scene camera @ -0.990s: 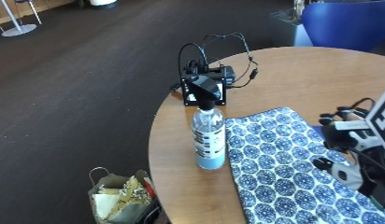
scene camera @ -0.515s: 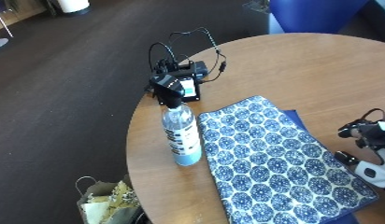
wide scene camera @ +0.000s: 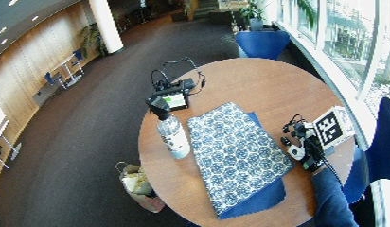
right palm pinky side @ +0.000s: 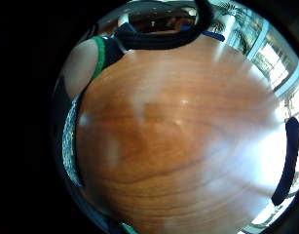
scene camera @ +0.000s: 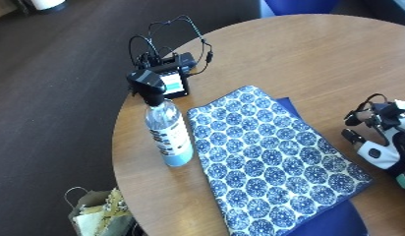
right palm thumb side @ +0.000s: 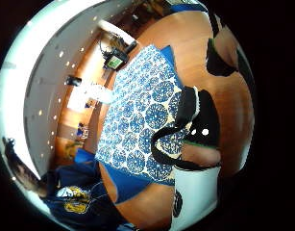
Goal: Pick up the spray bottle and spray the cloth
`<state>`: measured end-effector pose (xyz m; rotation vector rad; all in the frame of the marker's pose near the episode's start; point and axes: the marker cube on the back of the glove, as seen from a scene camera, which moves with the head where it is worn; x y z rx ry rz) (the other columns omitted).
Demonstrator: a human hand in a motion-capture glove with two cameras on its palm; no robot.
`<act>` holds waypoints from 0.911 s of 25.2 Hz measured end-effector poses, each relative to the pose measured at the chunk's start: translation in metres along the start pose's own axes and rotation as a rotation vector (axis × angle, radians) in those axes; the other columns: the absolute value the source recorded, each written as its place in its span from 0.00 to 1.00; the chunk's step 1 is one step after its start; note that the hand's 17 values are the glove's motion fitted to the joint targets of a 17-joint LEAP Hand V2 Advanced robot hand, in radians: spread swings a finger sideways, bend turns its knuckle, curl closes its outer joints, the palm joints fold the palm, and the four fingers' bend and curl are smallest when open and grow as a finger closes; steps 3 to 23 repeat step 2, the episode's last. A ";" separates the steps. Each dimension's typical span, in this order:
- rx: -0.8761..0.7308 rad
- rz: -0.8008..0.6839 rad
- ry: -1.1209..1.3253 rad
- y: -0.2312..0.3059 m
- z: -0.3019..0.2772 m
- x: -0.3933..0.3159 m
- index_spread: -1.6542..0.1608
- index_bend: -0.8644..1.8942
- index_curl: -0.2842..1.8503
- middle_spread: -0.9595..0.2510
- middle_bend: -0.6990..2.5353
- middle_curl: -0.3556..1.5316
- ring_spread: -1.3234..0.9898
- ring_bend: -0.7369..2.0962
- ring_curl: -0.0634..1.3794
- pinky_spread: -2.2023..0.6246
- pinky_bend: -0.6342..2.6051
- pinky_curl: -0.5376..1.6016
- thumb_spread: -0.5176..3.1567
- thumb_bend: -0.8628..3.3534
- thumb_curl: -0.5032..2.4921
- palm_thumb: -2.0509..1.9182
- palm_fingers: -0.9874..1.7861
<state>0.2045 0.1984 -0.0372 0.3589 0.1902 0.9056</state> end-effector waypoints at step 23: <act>0.007 -0.001 -0.013 -0.003 -0.001 0.000 0.75 0.40 0.31 0.71 0.35 0.41 0.50 0.40 0.29 0.86 0.23 0.33 0.46 0.20 0.34 0.73 0.70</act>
